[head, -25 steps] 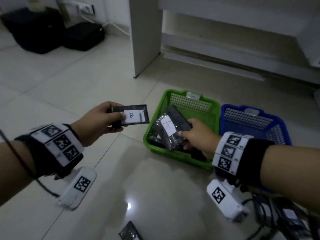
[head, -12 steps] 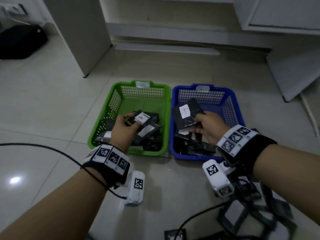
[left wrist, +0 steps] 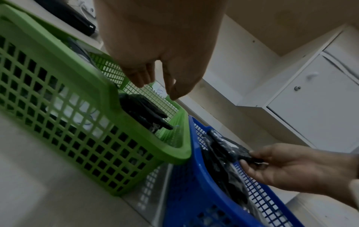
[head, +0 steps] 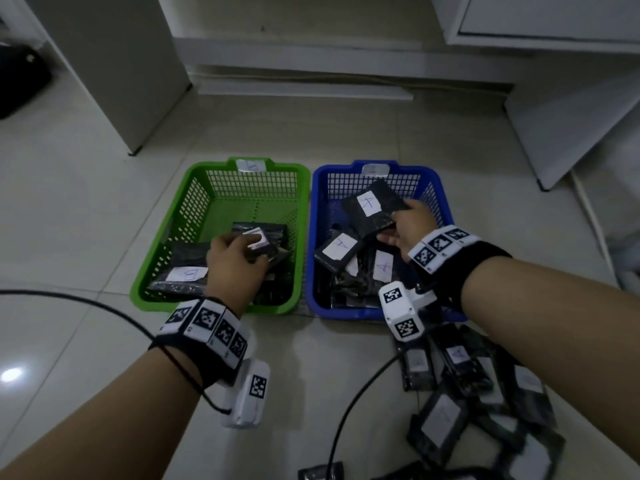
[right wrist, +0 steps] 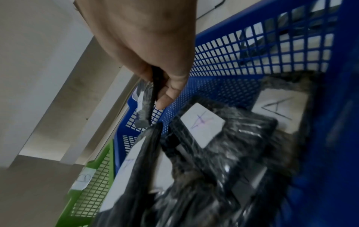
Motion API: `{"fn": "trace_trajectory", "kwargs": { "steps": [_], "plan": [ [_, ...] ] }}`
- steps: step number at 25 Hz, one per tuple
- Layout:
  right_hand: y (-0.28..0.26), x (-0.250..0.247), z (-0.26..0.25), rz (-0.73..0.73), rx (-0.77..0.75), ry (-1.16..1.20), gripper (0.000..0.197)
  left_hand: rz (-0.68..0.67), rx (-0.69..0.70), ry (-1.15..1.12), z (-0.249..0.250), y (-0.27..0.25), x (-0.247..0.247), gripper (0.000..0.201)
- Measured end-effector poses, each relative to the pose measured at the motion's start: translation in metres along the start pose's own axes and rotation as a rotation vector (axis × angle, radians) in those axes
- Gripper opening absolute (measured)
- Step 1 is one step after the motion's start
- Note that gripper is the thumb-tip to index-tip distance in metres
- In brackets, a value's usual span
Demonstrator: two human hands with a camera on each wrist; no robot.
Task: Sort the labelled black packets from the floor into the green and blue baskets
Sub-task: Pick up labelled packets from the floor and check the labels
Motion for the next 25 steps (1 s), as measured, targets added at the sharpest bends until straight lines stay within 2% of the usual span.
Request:
{"fn": "trace_trajectory", "kwargs": {
  "steps": [3,6,8,11,13,16,20,23,25],
  "plan": [
    [0.013,-0.007,-0.01,0.053,-0.021,-0.141,0.026,0.027,0.185,-0.066,0.031,-0.005,0.01,0.026],
    [0.024,-0.008,-0.016,0.085,-0.079,-0.522,0.027,-0.103,0.271,-0.087,0.055,-0.008,0.036,0.023],
    [0.036,-0.001,-0.014,0.011,-0.079,-0.665,0.033,-0.15,0.273,-0.095,0.055,-0.009,0.049,0.026],
    [0.049,0.014,-0.006,-0.18,0.007,-0.773,0.047,-0.194,0.261,-0.019,0.051,-0.012,0.056,0.033],
    [0.049,0.02,0.0,-0.267,0.061,-0.872,0.047,-0.218,0.269,0.017,0.052,-0.013,0.058,0.036],
    [0.031,0.021,0.006,-0.323,0.077,-0.946,0.043,-0.244,0.256,0.012,0.05,-0.012,0.059,0.039],
    [-0.028,-0.003,-0.002,-0.205,-0.066,-0.781,0.038,-0.256,0.276,-0.024,0.051,-0.022,0.06,0.041],
    [-0.09,-0.034,-0.01,-0.009,-0.191,-0.836,0.028,-0.124,0.367,-0.076,0.067,-0.049,0.052,0.032],
    [-0.134,-0.06,0.0,0.083,-0.187,-0.841,0.02,-0.08,0.46,-0.129,0.083,-0.075,0.057,0.023]
  ]
}}
Point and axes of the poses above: each hand's wrist, its own y-axis towards the middle knuckle, its own x-axis out of the palm, z = x × y, the point moved 8 cm from there along y, towards the middle knuckle, and after that the axes turned 15 degrees about -z, right-handed, at the moved point
